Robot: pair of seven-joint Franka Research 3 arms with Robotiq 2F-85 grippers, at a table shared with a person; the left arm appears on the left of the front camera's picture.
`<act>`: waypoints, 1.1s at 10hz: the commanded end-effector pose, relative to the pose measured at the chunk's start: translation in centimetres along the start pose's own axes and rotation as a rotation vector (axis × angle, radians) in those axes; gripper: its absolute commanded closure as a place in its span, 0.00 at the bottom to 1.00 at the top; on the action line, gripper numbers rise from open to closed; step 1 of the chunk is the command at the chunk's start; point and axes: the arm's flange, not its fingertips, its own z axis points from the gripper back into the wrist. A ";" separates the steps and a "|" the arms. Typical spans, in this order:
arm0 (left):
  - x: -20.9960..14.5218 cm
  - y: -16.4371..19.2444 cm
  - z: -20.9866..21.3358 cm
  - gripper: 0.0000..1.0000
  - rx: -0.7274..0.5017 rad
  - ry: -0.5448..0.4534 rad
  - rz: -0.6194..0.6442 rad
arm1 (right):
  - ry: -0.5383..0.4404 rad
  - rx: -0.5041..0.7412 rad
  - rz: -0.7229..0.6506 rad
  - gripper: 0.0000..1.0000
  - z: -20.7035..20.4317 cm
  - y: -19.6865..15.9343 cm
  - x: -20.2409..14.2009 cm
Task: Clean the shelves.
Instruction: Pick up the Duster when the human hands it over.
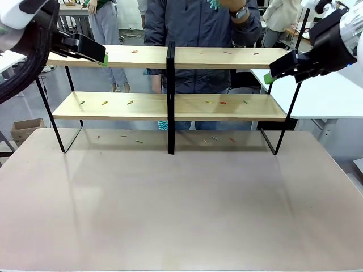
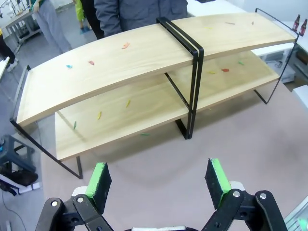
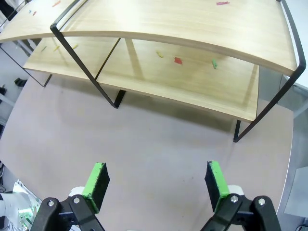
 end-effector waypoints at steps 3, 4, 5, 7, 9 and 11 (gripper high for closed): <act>-0.1 -0.3 -0.2 0.00 0.013 0.022 -0.022 | -0.009 -0.006 -0.017 0.00 0.3 0.0 -0.2; -0.2 -0.3 -0.2 0.00 0.008 0.028 -0.036 | -0.018 -0.006 -0.014 0.00 0.5 0.1 -0.3; -0.3 -0.3 -0.3 0.00 0.009 0.036 -0.043 | -0.024 -0.008 -0.014 0.00 0.7 0.2 -0.3; -0.3 -0.3 -0.5 0.00 0.012 0.044 -0.048 | -0.021 -0.011 -0.012 0.00 0.7 0.3 -0.2; -0.4 -0.3 -0.5 0.00 0.007 0.036 -0.028 | -0.030 -0.020 -0.084 0.00 1.9 2.0 -0.1; -0.4 -0.3 -0.5 0.00 0.007 0.036 -0.028 | -0.035 -0.132 -0.191 0.00 3.9 5.6 -0.9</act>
